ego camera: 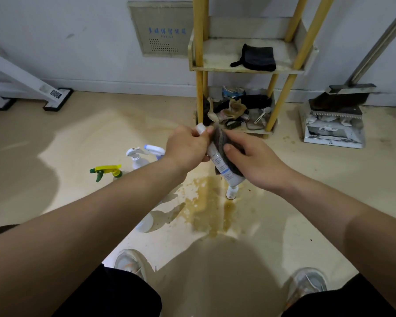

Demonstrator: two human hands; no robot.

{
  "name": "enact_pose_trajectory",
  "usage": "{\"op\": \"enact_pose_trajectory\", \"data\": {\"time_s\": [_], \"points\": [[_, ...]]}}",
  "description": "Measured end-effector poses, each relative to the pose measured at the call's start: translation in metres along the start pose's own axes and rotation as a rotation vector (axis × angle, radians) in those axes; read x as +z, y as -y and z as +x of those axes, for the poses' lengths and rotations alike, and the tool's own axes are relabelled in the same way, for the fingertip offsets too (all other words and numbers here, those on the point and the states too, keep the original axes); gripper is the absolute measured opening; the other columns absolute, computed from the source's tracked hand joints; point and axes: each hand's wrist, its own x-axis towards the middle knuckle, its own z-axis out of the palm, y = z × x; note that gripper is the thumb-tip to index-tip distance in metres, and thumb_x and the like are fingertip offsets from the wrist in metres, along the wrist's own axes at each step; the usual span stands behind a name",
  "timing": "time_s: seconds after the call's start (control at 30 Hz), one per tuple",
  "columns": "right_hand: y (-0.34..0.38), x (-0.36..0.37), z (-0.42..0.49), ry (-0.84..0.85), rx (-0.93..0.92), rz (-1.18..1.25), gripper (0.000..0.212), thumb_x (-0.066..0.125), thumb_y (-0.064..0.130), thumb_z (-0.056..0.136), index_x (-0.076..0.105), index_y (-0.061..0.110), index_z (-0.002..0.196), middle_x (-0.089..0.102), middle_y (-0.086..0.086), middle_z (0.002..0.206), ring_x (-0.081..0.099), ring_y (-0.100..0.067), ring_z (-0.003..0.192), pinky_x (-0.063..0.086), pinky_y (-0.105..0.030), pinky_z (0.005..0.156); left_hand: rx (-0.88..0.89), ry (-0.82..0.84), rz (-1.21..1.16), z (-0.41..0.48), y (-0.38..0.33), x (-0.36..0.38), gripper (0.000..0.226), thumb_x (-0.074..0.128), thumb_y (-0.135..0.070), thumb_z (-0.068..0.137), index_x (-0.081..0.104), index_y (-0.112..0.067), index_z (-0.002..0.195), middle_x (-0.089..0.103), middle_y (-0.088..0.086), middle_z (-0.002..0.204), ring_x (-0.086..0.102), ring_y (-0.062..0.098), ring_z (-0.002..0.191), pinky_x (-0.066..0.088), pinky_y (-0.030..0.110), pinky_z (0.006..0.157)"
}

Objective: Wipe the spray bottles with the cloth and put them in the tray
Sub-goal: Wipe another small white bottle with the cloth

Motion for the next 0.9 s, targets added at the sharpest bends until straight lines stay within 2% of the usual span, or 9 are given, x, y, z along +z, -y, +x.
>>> {"op": "enact_pose_trajectory", "data": {"time_s": [0.1,0.17,0.23,0.33,0.47,0.6,0.7,0.8,0.9], "points": [[-0.003,0.014,-0.004,-0.068,-0.032,-0.428,0.050,0.048,0.021,0.103,0.041,0.024,0.152,0.050,-0.004,0.136,0.051,-0.019,0.118,0.045,-0.034,0.099,-0.087,-0.007,-0.058,0.001,0.001,0.001,0.037,0.057,-0.027,0.103,0.069,0.007,0.095,0.072,0.023,0.086,0.075,0.037,0.081,0.063,0.045,0.077],[-0.004,0.023,-0.009,-0.110,-0.038,-0.470,0.058,0.049,0.025,0.103,0.029,0.024,0.157,0.041,-0.002,0.145,0.049,-0.022,0.123,0.045,-0.035,0.101,-0.110,-0.010,-0.067,0.005,0.000,0.002,0.037,0.059,-0.026,0.102,0.068,0.009,0.100,0.071,0.028,0.096,0.074,0.040,0.086,0.063,0.048,0.077],[-0.011,0.023,-0.010,-0.124,-0.043,-0.412,0.059,0.050,0.026,0.103,0.029,0.026,0.157,0.044,-0.001,0.144,0.050,-0.021,0.123,0.045,-0.035,0.101,-0.102,-0.024,-0.034,0.008,0.001,0.000,0.039,0.062,-0.029,0.100,0.068,0.009,0.101,0.071,0.028,0.100,0.074,0.038,0.086,0.062,0.049,0.079],[-0.025,0.012,-0.007,-0.075,0.032,-0.185,0.040,0.051,0.028,0.102,0.052,0.032,0.141,0.066,0.001,0.120,0.064,-0.017,0.106,0.052,-0.036,0.090,-0.089,-0.043,-0.062,0.012,0.000,-0.005,0.036,0.064,-0.030,0.098,0.068,0.006,0.102,0.072,0.021,0.100,0.074,0.032,0.083,0.063,0.044,0.082],[-0.029,-0.001,-0.005,0.041,0.168,0.174,0.026,0.048,0.021,0.106,0.062,0.021,0.128,0.076,-0.003,0.104,0.074,-0.024,0.094,0.054,-0.027,0.072,-0.087,-0.058,-0.090,0.013,0.002,-0.008,0.030,0.065,-0.030,0.098,0.068,-0.001,0.096,0.070,0.013,0.091,0.074,0.034,0.089,0.062,0.043,0.084],[-0.015,0.007,-0.007,-0.056,-0.030,-0.423,0.048,0.050,0.026,0.103,0.042,0.024,0.149,0.054,-0.001,0.136,0.054,-0.021,0.120,0.047,-0.037,0.097,-0.101,-0.071,-0.175,0.010,0.004,0.000,0.033,0.067,-0.029,0.097,0.070,0.004,0.096,0.073,0.019,0.096,0.074,0.031,0.083,0.064,0.036,0.074],[-0.009,0.017,-0.008,-0.109,-0.050,-0.571,0.060,0.050,0.028,0.103,0.026,0.019,0.158,0.039,-0.005,0.150,0.049,-0.026,0.124,0.046,-0.039,0.100,-0.137,-0.067,-0.218,0.007,0.002,0.002,0.035,0.069,-0.029,0.095,0.070,0.006,0.095,0.072,0.021,0.095,0.074,0.031,0.083,0.064,0.036,0.071],[-0.012,0.008,-0.004,-0.086,-0.050,-0.382,0.052,0.055,0.023,0.101,0.041,0.026,0.151,0.055,0.000,0.137,0.054,-0.020,0.121,0.046,-0.036,0.101,-0.167,-0.043,-0.278,0.006,0.003,0.002,0.035,0.072,-0.024,0.093,0.069,0.010,0.098,0.071,0.022,0.095,0.074,0.029,0.082,0.063,0.034,0.068],[-0.012,-0.004,-0.002,-0.034,0.015,0.043,0.034,0.057,0.008,0.100,0.064,0.025,0.129,0.074,0.001,0.106,0.071,-0.017,0.095,0.058,-0.033,0.083,-0.193,0.034,-0.286,0.003,0.003,-0.001,0.031,0.071,-0.021,0.092,0.069,0.007,0.105,0.069,0.019,0.098,0.073,0.024,0.083,0.061,0.031,0.065]]}}
